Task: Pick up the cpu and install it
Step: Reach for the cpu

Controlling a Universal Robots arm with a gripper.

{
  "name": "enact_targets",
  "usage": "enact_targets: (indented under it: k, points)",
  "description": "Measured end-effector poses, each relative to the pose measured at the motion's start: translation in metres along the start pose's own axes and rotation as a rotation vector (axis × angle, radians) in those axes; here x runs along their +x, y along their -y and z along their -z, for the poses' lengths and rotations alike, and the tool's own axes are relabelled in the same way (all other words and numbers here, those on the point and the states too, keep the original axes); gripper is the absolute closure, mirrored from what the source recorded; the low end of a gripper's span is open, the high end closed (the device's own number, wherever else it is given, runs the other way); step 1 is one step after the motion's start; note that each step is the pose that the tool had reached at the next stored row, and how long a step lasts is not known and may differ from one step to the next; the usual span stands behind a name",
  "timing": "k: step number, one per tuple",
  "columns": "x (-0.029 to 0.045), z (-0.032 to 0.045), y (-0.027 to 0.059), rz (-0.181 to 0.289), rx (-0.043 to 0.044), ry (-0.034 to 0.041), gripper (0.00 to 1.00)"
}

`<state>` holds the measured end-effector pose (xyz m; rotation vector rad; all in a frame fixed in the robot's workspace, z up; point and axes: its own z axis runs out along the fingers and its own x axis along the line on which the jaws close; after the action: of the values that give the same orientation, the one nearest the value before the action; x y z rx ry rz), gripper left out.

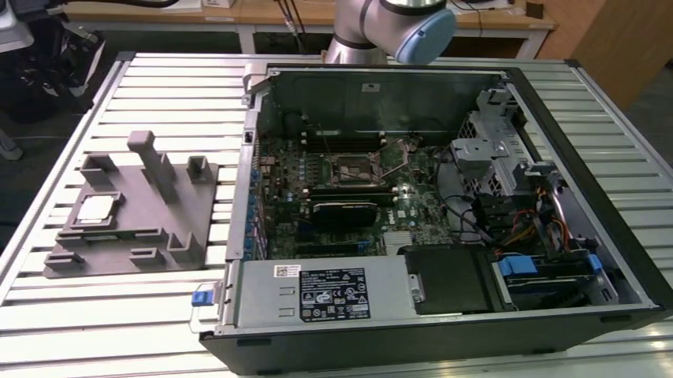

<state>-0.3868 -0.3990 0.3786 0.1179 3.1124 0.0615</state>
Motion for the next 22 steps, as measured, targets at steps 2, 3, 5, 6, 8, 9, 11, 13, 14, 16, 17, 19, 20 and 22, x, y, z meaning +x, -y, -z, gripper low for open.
enact_targets:
  k: [2,3,5,6,8,9,11,13,14,16,17,19,20,22]
  points:
    - [0.0014,-0.0001,0.0001,0.000,0.0000,0.0000,0.89]
    - [0.0021,-0.0001,0.0002,0.000,0.0000,0.0000,0.89]
    - [0.0035,-0.0002,0.0003,0.000,0.0000,0.0000,0.89]
    - [0.0042,-0.0003,0.0003,0.000,0.0000,0.0000,0.89]
    - [0.0056,-0.0004,0.0004,0.000,0.0000,0.0000,0.89]
    - [0.0063,-0.0005,0.0005,0.000,0.0000,0.0000,0.89]
    - [0.0074,-0.0005,0.0006,0.000,0.0001,-0.0001,0.89]
    - [0.0087,-0.0006,0.0007,0.000,0.0001,-0.0001,0.89]
    - [0.0094,-0.0007,0.0007,0.000,0.0001,-0.0001,0.89]
    - [0.0109,-0.0008,0.0009,0.000,0.0000,-0.0001,0.89]
    - [0.0117,-0.0009,0.0009,0.000,0.0000,0.0000,0.89]
    - [0.0131,-0.0010,0.0010,0.000,0.0000,0.0000,0.89]
    - [0.0137,-0.0011,0.0011,0.000,0.0000,0.0000,0.89]
    - [0.0150,-0.0012,0.0012,0.000,0.0000,0.0000,0.89]
